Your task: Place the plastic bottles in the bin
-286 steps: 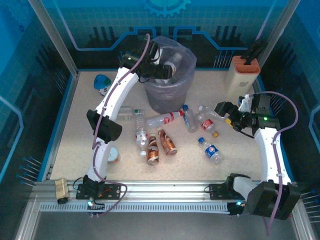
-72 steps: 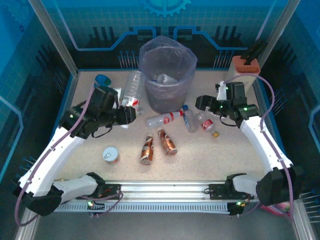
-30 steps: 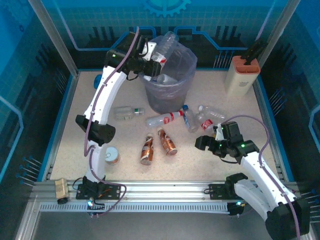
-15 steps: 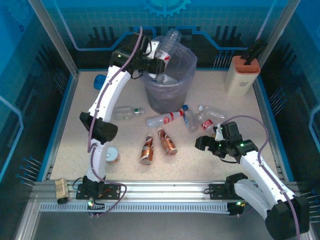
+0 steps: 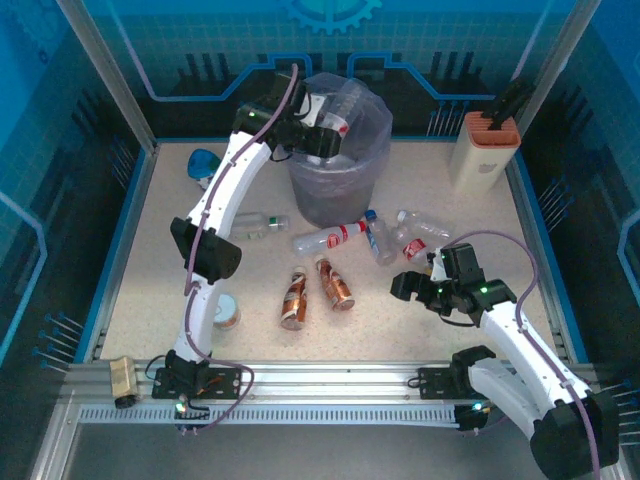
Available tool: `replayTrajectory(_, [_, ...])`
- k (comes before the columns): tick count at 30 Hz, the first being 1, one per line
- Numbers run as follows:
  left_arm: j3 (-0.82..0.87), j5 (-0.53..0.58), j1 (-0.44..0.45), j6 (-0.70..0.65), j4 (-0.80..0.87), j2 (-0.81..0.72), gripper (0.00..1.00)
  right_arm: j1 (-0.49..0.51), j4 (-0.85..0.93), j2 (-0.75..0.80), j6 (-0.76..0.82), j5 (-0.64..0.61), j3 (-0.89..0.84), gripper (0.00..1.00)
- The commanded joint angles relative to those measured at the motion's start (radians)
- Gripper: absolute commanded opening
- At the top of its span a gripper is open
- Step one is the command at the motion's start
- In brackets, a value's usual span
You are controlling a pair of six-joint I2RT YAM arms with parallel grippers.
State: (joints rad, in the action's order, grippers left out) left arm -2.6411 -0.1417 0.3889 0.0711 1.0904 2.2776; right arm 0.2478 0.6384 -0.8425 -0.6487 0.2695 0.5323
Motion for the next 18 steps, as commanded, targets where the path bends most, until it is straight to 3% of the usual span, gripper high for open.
replayTrajectory(1, [0.001, -0.037, -0.006, -0.014, 0.000, -0.017, 0.80, 0.014, -0.014, 0.010, -0.014, 0.005, 0.006, 0.93])
replayTrajectory(12, [0.009, -0.034, -0.004, 0.010, -0.029, -0.076, 0.81, -0.025, 0.033, 0.041, 0.021, -0.021, 0.058, 0.94])
replayTrajectory(18, [0.033, -0.046, 0.002, 0.017, -0.044, -0.117, 0.81, -0.123, 0.119, 0.044, 0.125, -0.087, 0.153, 0.94])
